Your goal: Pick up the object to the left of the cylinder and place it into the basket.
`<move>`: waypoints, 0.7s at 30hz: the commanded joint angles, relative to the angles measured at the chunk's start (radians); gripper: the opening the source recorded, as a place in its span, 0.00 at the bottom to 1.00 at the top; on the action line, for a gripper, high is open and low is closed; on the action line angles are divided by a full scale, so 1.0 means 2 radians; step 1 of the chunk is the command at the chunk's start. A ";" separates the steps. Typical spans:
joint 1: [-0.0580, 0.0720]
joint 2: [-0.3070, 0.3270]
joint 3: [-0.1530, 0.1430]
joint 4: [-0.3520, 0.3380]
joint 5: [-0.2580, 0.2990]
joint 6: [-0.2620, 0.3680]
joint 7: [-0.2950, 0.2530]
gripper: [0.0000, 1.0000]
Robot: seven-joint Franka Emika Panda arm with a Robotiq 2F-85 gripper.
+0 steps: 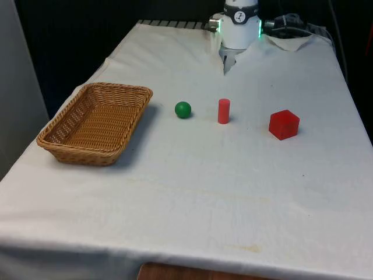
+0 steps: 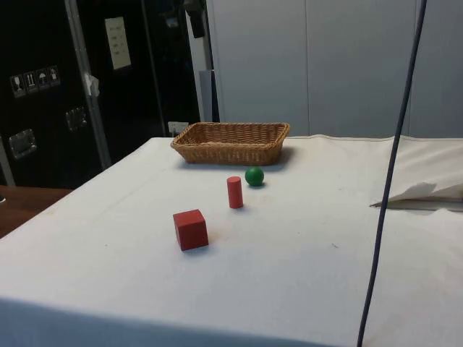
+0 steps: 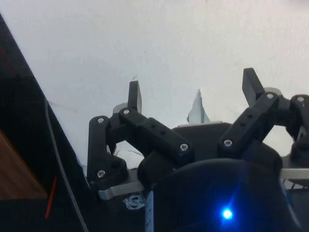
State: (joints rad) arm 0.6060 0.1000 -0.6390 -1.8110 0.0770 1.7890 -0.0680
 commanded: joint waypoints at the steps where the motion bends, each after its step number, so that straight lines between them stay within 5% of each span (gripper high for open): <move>1: 0.000 0.001 0.000 0.000 0.000 0.001 0.000 1.00; 10: 0.000 0.004 0.002 -0.010 0.000 0.021 0.001 1.00; 21: 0.002 0.005 0.028 -0.042 0.002 0.082 0.030 1.00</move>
State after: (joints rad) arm 0.6050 0.1090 -0.5860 -1.8860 0.0790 1.9310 -0.0190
